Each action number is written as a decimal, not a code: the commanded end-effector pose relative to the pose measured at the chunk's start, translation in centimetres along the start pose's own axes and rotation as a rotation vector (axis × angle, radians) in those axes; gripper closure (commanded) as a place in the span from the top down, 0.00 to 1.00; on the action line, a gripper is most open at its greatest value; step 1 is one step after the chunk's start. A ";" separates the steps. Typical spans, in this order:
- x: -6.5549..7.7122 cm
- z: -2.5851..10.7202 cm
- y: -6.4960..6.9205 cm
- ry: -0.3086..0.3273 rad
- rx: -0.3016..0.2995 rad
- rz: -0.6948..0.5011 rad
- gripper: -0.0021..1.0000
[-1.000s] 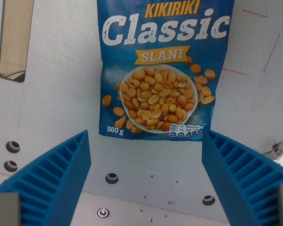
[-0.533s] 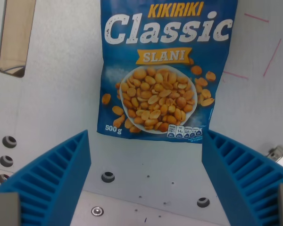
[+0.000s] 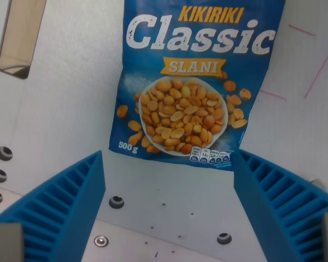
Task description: Rotate around base positive z
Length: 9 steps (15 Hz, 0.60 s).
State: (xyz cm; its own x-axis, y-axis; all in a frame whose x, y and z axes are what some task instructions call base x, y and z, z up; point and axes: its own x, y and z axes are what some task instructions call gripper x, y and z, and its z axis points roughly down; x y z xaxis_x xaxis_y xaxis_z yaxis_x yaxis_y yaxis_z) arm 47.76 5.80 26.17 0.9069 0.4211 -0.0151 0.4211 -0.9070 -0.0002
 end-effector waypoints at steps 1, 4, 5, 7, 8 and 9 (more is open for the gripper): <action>0.0 -0.2 0.0 0.004 -0.005 -0.153 1.00; 0.0 -0.2 0.0 0.004 -0.006 -0.193 1.00; 0.0 -0.2 0.0 0.004 -0.006 -0.206 1.00; 0.0 -0.2 0.0 0.004 -0.007 -0.233 1.00; 0.0 -0.2 0.0 0.004 -0.007 -0.246 1.00; 0.0 -0.2 0.0 0.004 -0.007 -0.259 1.00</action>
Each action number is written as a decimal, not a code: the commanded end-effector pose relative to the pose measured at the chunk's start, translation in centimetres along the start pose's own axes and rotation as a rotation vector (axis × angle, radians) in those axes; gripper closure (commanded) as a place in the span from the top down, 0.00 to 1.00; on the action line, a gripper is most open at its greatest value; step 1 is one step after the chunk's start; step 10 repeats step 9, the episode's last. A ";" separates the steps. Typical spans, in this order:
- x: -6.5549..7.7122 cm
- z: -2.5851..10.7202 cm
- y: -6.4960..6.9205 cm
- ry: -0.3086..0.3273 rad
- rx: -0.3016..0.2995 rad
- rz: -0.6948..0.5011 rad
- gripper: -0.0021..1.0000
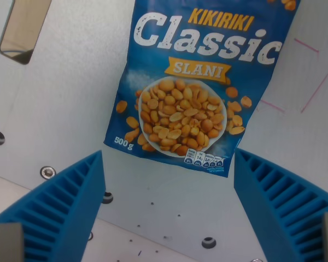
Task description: Rotate around base positive z
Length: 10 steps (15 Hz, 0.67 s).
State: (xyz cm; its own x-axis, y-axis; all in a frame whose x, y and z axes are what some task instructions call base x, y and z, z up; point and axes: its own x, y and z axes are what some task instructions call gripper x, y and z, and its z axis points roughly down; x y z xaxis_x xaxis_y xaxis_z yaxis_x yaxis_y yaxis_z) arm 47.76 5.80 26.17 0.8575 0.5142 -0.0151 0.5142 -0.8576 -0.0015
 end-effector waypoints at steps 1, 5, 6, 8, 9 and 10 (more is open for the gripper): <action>0.0 -0.2 0.0 0.004 -0.008 -0.167 1.00; 0.0 -0.2 0.0 0.004 -0.008 -0.221 1.00; 0.0 -0.2 0.0 0.003 -0.009 -0.234 1.00; 0.0 -0.2 0.0 0.003 -0.009 -0.261 1.00; 0.0 -0.2 0.0 0.003 -0.009 -0.274 1.00; 0.0 -0.2 0.0 0.003 -0.009 -0.274 1.00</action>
